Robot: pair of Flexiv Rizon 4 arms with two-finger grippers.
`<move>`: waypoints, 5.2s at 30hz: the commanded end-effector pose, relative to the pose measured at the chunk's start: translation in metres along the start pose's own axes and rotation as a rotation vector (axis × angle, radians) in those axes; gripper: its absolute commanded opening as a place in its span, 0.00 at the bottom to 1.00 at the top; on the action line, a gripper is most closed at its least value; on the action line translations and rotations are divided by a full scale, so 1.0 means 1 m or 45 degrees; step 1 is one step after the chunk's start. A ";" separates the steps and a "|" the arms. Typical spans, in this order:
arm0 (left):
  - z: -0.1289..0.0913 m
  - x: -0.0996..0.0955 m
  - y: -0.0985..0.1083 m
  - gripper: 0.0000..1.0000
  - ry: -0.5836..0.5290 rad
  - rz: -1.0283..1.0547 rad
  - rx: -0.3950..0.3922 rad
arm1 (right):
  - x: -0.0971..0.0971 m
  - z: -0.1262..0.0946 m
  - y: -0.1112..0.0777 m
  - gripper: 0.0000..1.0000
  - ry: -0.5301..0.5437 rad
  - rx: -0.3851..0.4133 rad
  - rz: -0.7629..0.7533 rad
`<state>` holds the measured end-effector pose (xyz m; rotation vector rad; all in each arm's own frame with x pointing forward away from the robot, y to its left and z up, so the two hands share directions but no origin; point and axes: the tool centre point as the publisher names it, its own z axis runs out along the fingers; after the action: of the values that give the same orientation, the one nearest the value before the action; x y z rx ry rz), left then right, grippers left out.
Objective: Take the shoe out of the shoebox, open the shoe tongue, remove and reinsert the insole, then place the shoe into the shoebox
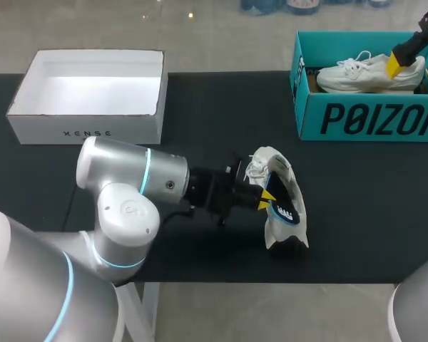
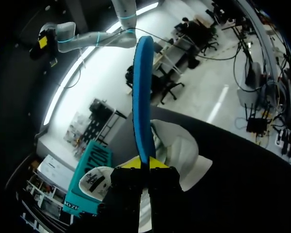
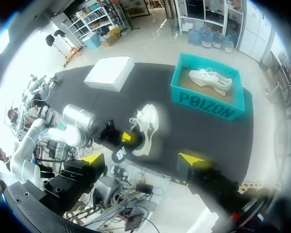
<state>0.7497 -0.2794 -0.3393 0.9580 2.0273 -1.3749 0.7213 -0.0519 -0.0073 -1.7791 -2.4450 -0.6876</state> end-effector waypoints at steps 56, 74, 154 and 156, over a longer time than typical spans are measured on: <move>0.029 -0.014 0.022 0.00 0.133 0.113 0.059 | 0.000 0.000 0.003 1.00 -0.001 0.008 0.002; 0.012 -0.024 0.004 1.00 0.159 0.164 0.011 | 0.000 0.000 0.003 1.00 -0.001 0.008 0.002; 0.018 -0.017 -0.020 0.45 0.222 0.283 0.095 | 0.000 0.000 0.003 1.00 -0.001 0.008 0.002; 0.021 -0.015 -0.022 0.39 0.218 0.275 0.104 | 0.000 0.000 0.003 1.00 -0.001 0.008 0.002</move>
<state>0.7441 -0.3030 -0.3195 1.3371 1.9369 -1.3030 0.7213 -0.0518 -0.0072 -1.7795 -2.4451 -0.6870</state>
